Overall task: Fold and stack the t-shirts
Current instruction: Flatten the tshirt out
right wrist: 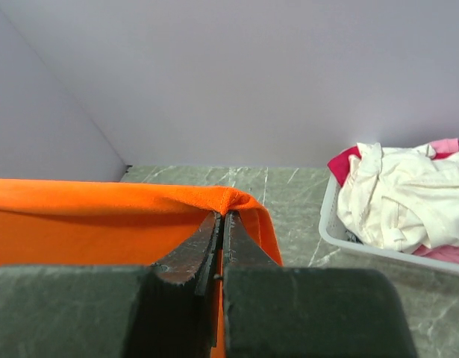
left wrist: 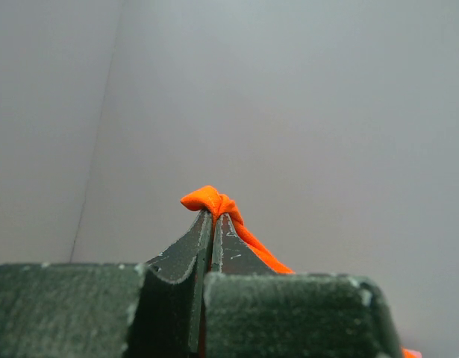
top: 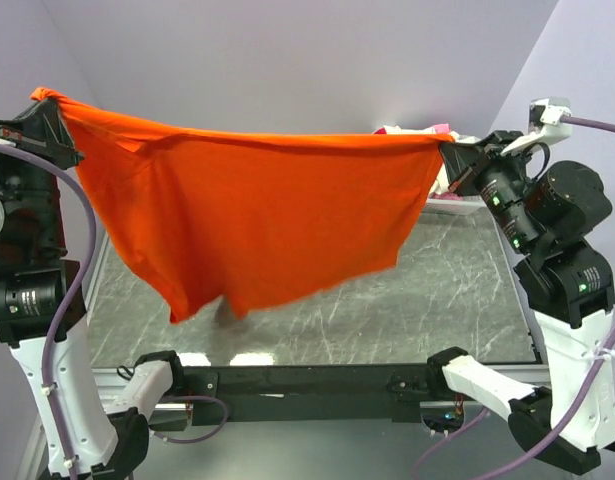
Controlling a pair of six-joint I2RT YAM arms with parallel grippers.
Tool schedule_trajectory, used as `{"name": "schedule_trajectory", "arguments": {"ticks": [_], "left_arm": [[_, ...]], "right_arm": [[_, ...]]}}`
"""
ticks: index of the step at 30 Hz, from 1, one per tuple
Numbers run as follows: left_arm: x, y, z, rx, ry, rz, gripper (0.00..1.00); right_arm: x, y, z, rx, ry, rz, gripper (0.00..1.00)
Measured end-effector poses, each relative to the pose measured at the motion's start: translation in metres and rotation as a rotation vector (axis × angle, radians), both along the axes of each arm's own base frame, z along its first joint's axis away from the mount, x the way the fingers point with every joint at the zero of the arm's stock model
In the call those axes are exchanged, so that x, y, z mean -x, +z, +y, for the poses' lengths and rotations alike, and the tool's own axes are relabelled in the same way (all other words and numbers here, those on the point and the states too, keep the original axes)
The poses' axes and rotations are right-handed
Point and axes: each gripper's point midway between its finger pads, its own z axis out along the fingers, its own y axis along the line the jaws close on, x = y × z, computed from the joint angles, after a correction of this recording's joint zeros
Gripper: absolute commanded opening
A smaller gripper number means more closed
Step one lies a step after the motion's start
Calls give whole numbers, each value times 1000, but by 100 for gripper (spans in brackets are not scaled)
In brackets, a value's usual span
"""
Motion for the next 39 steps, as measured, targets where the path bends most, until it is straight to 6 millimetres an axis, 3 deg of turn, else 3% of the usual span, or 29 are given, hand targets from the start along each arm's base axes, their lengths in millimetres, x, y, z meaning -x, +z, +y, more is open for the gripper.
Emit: {"name": "schedule_trajectory", "arguments": {"ticks": [3, 6, 9, 13, 14, 15, 17, 18, 19, 21, 22, 24, 27, 31, 34, 36, 39], "left_arm": [[-9, -8, -1, 1, -13, 19, 0], [-35, -32, -1, 22, -41, 77, 0], [-87, -74, 0, 53, -82, 197, 0], [-188, -163, 1, 92, -165, 435, 1], [-210, -188, 1, 101, -187, 491, 6], [-235, -221, 1, 115, -209, 564, 26], [-280, -293, -1, 145, -247, 718, 49], [-298, -326, -3, 168, -264, 789, 61], [-314, -357, -6, 179, -279, 851, 67], [-336, -398, -13, 201, -302, 937, 77], [-342, -417, -19, 211, -314, 981, 81], [-342, -434, -32, 222, -338, 1031, 87], [-333, -426, -51, 217, -364, 1031, 89], [-290, -407, -66, 228, -376, 1029, 89], [-258, -408, -64, 244, -355, 1045, 89], [-238, -422, -60, 258, -335, 1083, 90], [-211, -459, -54, 297, -295, 1180, 91]], "right_arm": [[-5, -9, 0, 7, -11, 24, 0], [-25, -27, 4, 28, -30, 74, 0], [-60, -61, 12, 68, -44, 153, 0], [-120, -134, 20, 116, -55, 295, 0], [-138, -161, 22, 133, -52, 350, 0], [-154, -185, 23, 147, -55, 402, 0], [-190, -240, 25, 175, -46, 522, 24], [-207, -268, 27, 188, -35, 588, 43], [-220, -287, 28, 198, -33, 636, 52], [-250, -317, 31, 219, -19, 695, 79], [-260, -328, 32, 225, -13, 715, 82], [-265, -341, 33, 236, 3, 741, 87], [-256, -337, 35, 232, 26, 745, 88], [-229, -313, 41, 225, 56, 698, 88], [-200, -304, 60, 241, 108, 678, 88], [-181, -309, 82, 257, 168, 684, 88], [-155, -327, 117, 276, 272, 720, 86]]}}
